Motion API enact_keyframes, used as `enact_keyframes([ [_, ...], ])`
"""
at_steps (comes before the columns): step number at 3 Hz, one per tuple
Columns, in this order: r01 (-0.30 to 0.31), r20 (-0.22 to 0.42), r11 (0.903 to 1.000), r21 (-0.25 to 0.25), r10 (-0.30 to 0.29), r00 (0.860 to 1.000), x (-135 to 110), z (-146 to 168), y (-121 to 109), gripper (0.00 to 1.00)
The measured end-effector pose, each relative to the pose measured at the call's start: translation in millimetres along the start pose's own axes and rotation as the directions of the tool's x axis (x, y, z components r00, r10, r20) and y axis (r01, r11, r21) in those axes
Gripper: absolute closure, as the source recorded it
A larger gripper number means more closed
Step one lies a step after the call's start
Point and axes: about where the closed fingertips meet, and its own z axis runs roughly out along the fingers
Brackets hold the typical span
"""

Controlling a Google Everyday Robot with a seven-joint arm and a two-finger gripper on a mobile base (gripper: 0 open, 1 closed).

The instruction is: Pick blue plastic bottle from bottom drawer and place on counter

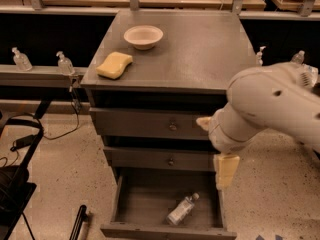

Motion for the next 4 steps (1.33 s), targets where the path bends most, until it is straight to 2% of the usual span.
enact_keyframes([
  [1, 0.128, 0.093, 0.9889, -0.075, -0.121, 0.988, -16, 82, 20, 0.00],
  [2, 0.216, 0.204, 0.9761, -0.021, -0.208, 0.957, -17, 144, 37, 0.00],
  [3, 0.305, 0.241, 0.9521, 0.014, -0.300, 0.923, -17, 167, 43, 0.00],
  [4, 0.310, 0.238, 0.9508, 0.005, -0.302, 0.923, -17, 169, 42, 0.00],
])
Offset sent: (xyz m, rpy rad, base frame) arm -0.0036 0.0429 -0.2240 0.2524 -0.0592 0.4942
